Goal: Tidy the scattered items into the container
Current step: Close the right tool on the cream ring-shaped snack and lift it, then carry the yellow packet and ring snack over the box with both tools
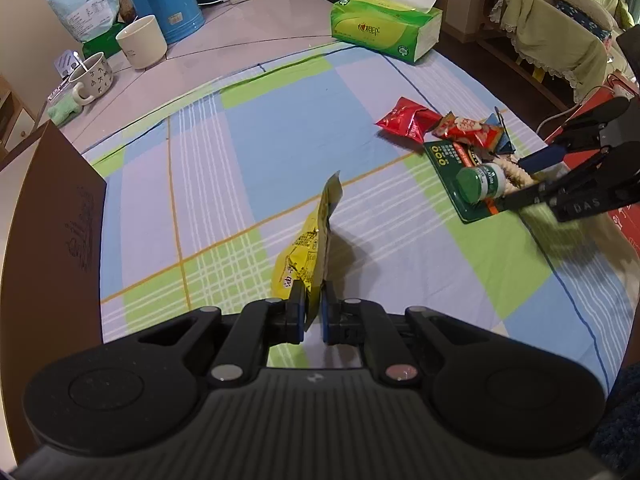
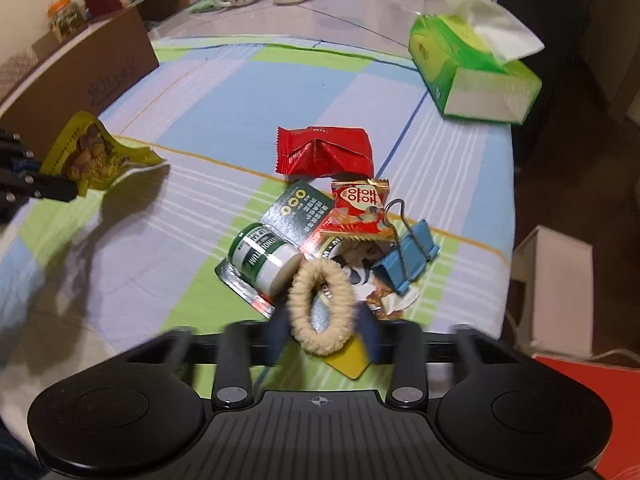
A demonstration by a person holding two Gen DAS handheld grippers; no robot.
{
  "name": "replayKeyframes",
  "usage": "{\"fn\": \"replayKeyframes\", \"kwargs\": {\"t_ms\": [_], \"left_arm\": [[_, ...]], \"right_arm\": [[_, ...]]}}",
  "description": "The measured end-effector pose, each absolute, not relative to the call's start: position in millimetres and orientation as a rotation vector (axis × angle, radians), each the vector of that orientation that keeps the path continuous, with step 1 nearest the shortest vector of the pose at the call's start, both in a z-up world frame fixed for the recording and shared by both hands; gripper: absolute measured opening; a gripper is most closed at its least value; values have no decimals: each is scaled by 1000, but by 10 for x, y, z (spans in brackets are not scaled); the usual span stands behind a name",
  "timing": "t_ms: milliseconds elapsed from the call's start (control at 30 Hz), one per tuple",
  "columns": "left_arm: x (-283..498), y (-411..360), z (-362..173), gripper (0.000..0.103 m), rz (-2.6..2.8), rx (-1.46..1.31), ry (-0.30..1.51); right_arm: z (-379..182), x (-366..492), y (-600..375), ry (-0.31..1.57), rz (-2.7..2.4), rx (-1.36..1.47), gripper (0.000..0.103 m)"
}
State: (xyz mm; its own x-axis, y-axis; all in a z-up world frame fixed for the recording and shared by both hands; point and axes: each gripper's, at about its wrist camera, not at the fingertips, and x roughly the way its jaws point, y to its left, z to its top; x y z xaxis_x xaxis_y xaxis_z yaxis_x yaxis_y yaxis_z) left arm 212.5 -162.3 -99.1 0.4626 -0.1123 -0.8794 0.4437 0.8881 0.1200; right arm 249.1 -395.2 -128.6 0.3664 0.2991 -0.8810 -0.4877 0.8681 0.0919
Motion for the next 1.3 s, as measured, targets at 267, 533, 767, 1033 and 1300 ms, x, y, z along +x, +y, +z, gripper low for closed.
{"fn": "replayKeyframes", "kwargs": {"t_ms": [267,533,767,1033,1300], "left_arm": [[2038,-1569,-910,5,-346,341,1029],[1854,-1496,-706,5,-337,308,990],[1620,-1380,-498,5,-314,265,943],[1399,-1150,-335,5,-318,235,917],[1310,-754,-130,5,-336,232,875]], "right_arm": [[-1151,2352,-4031,1120,502,-81,18],[-885,2175,-4014,1082,522,-8,18],[-750,2011,-3847,1056,577,-3,18],[-682,1771,-3613,1049,590,-1,18],[-637,1632,-3212,1053,581,26,18]]}}
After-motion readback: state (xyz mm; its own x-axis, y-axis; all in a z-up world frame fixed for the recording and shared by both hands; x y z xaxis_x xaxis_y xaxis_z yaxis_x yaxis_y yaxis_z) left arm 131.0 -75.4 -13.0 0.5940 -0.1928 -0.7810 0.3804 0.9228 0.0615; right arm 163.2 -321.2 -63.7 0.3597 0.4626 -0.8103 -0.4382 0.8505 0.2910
